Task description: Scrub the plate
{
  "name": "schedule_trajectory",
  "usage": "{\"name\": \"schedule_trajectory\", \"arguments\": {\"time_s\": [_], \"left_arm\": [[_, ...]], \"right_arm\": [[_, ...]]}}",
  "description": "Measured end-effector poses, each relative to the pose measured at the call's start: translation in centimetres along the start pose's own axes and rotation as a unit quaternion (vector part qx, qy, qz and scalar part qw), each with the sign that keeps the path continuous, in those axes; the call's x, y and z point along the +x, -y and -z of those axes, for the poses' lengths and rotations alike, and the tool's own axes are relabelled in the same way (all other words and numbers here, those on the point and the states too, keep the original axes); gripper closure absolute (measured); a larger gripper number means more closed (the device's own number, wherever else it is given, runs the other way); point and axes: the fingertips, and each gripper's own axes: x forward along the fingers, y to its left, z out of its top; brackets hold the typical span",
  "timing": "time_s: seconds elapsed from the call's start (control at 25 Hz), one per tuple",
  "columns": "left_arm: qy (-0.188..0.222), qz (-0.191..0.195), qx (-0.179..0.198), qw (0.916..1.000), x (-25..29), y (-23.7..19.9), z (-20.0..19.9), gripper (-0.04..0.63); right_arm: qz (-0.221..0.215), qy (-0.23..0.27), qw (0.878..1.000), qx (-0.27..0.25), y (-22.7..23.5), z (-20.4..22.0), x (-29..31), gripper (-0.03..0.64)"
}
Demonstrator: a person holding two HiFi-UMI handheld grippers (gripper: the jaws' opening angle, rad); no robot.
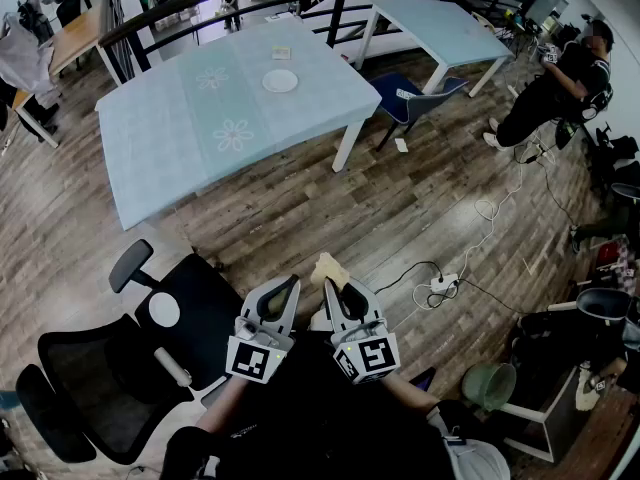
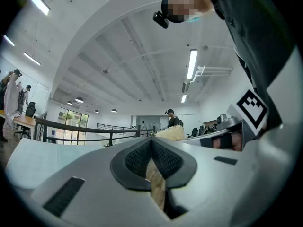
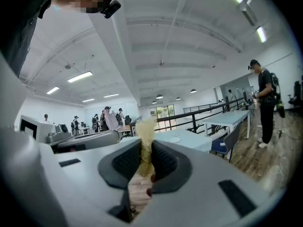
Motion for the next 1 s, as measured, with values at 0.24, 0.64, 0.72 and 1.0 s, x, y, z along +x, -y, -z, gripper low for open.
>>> {"name": "schedule_trajectory", "arguments": {"time_s": [0.24,0.64,0.72,1.0], "left_arm": [[-0.009,0.019,-0.004,0.9998,-0.1,1.2,0.4,0.582],[0.0,0.026,0.001,0.9997,-0.4,0.7,0.0,0.581],[-0.001,0.022,0.002,0.9998,-0.3,0.6,0.1,0.582],[-0.006,0.003,0.009,0.9999,0.4,0.1,0.8,0.582]], "right_arm": [[0.006,0.008,1.0,-0.007,0.2,0.0,-0.6,0.56],[0.017,0.008,1.0,-0.012,-0.2,-0.3,-0.3,0.56],[0.012,0.007,1.0,-0.011,-0.1,0.0,-0.2,0.56],[-0.006,0.011,1.0,0.005,0.8,0.2,0.9,0.559]]}}
